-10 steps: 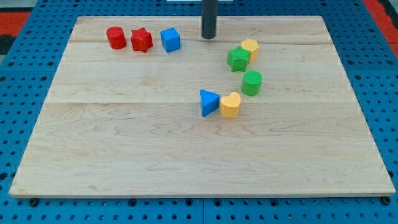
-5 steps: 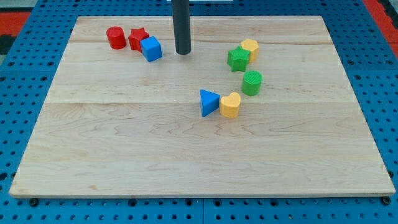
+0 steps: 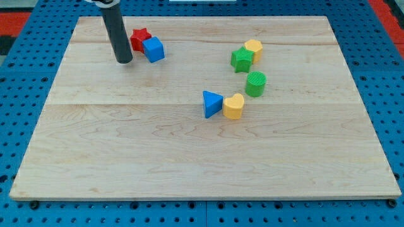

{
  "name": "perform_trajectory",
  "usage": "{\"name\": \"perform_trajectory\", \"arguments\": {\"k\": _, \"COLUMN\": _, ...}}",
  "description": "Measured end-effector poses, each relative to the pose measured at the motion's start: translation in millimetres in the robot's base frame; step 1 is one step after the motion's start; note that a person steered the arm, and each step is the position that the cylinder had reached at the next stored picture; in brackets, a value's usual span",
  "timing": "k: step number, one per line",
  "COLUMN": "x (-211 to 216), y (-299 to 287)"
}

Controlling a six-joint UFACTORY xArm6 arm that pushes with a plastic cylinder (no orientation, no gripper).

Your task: Move blue cube to the right of red star

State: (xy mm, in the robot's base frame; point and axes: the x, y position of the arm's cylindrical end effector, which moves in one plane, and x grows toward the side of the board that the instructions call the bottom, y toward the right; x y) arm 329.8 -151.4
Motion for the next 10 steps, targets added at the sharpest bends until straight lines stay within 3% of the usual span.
{"name": "perform_trajectory", "arguments": {"k": 3, "x": 0, "y": 72}}
{"name": "perform_trajectory", "arguments": {"k": 10, "x": -9, "y": 77}}
